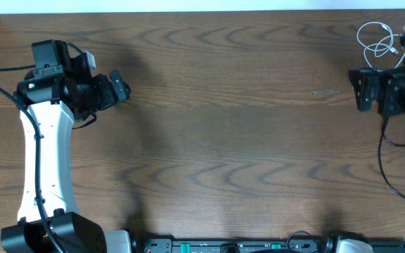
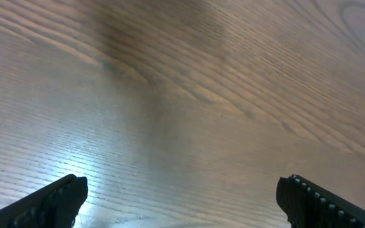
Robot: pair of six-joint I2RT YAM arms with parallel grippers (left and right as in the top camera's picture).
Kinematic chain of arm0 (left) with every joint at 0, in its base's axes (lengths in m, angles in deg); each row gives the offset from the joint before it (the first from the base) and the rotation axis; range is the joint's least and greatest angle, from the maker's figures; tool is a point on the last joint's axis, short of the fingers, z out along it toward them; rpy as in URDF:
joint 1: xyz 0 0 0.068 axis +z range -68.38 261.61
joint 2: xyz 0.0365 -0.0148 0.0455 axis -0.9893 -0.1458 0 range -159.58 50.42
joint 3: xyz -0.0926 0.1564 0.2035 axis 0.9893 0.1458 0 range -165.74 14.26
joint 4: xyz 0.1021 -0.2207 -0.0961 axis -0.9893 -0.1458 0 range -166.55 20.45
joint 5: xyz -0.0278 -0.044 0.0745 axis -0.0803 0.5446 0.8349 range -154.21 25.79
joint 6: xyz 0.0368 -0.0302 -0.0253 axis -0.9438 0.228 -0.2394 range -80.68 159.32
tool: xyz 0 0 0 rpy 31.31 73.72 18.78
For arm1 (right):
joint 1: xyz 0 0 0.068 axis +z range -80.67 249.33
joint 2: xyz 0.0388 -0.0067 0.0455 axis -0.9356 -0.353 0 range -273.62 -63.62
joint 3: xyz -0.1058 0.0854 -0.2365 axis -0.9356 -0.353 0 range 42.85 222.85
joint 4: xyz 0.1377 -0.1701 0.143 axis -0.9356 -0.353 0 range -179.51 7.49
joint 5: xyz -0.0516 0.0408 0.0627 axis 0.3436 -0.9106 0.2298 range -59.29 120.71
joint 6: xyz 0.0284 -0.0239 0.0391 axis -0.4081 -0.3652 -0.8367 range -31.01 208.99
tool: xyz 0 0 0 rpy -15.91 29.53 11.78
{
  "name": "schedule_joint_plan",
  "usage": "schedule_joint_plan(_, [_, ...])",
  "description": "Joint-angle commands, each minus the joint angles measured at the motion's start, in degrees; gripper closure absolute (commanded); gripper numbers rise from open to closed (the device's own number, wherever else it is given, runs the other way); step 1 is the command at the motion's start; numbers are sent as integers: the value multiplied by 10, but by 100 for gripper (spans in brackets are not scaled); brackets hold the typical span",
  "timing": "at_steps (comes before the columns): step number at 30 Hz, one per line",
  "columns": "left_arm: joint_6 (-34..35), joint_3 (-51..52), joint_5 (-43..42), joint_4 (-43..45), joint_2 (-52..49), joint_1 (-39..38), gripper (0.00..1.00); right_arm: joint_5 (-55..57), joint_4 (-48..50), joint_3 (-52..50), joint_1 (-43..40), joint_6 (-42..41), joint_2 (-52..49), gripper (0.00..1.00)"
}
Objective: Untangle cables
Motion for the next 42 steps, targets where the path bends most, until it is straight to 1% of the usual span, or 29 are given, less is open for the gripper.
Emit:
schedule_joint_plan(1, [-3, -5, 5, -2, -1, 2, 0, 11, 93, -120, 6, 6, 82, 1])
schedule_joint_plan(2, [-3, -5, 5, -2, -1, 2, 0, 14, 159, -184, 6, 6, 125, 1])
schedule_joint_plan(4, [-3, -5, 5, -2, -1, 2, 0, 24, 238, -268, 6, 6, 183, 1])
schedule_joint_plan(6, [-3, -5, 5, -2, -1, 2, 0, 35, 301, -347, 6, -5, 240, 1])
schedule_joint_plan(9, [-3, -5, 5, -2, -1, 2, 0, 59, 369, -452, 6, -40, 315, 1])
schedule_joint_plan(10, [-3, -5, 5, -2, -1, 2, 0, 68, 400, -513, 6, -59, 358, 1])
schedule_joint_plan(13, [-3, -5, 5, -2, -1, 2, 0, 75, 451, -617, 6, -82, 434, 1])
schedule_joint_plan(19, [-3, -5, 5, -2, -1, 2, 0, 94, 529, -760, 23, -87, 528, 1])
schedule_joint_plan(21, [-3, -5, 5, -2, -1, 2, 0, 94, 539, -812, 24, -104, 568, 1])
schedule_joint_plan(24, [-3, -5, 5, -2, -1, 2, 0, 95, 539, -863, 26, -121, 610, 1])
schedule_joint_plan(27, [-3, -5, 5, -2, -1, 2, 0, 99, 547, -906, 33, -120, 644, 1])
schedule_joint_plan(31, [-3, -5, 5, -2, -1, 2, 0, 110, 568, -949, 45, -121, 662, 1])
schedule_joint_plan(42, [-3, -5, 5, -2, -1, 2, 0, 115, 582, -958, 52, -125, 662, 1])
